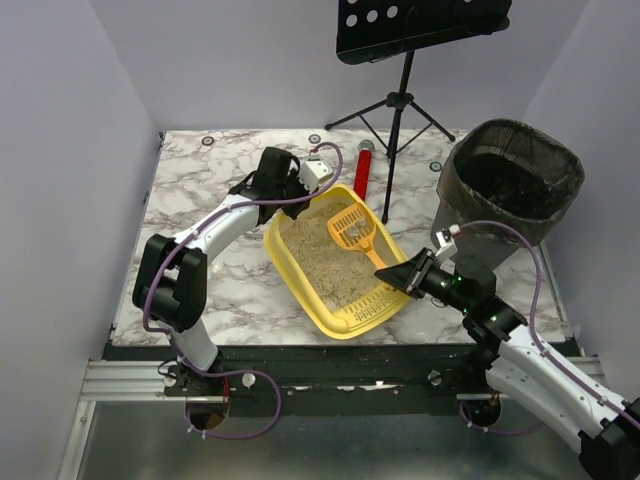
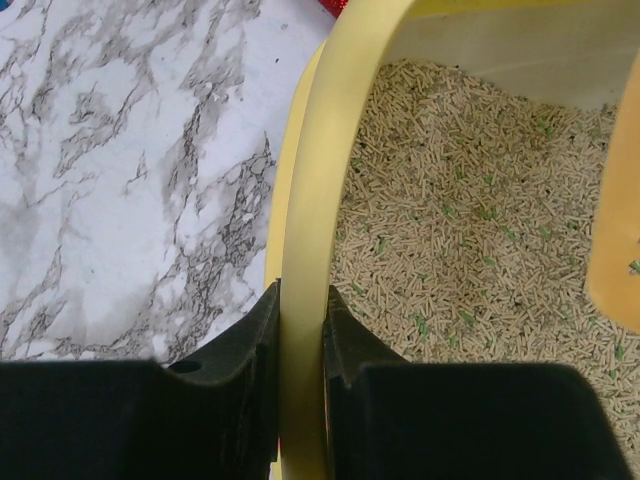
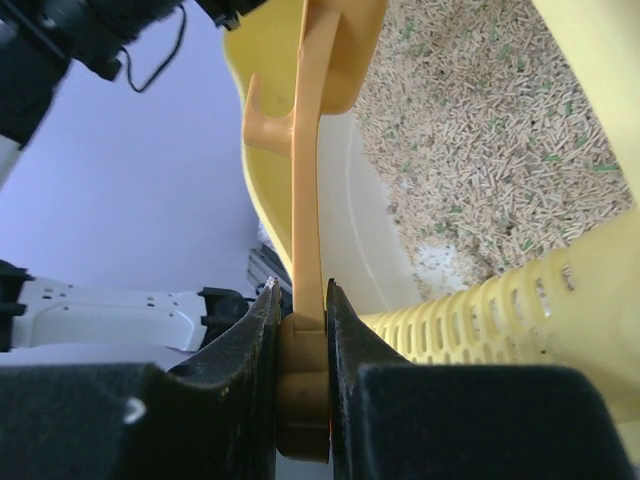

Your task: Clean the litter box

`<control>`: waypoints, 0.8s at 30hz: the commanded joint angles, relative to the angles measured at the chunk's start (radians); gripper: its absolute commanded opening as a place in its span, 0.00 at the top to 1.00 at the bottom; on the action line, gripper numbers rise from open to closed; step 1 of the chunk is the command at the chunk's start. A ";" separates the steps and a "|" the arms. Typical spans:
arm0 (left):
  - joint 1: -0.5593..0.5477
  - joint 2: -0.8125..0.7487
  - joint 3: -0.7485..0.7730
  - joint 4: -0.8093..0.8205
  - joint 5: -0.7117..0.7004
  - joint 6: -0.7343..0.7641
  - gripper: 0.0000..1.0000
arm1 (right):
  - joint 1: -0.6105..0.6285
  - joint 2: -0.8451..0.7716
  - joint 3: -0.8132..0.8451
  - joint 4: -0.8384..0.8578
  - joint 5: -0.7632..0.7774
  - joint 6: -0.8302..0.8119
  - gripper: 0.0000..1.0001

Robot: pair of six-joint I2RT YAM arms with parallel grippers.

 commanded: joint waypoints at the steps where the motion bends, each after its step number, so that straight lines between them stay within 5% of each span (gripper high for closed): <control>1: 0.004 0.024 0.105 0.007 0.153 0.043 0.96 | -0.005 0.110 0.093 -0.005 -0.069 -0.134 0.99; 12: 0.004 0.232 0.357 -0.012 0.247 0.100 0.94 | -0.006 0.306 0.246 -0.073 -0.062 -0.245 0.99; 13: 0.004 0.264 0.381 -0.026 0.254 0.100 0.84 | -0.006 0.321 0.254 -0.067 -0.072 -0.239 0.99; 18: 0.008 0.292 0.449 -0.101 0.276 0.110 0.68 | -0.013 0.320 0.231 -0.061 -0.055 -0.208 0.99; 24: 0.006 0.113 0.239 0.028 0.203 0.072 0.21 | -0.014 0.228 0.186 -0.061 -0.020 -0.173 0.99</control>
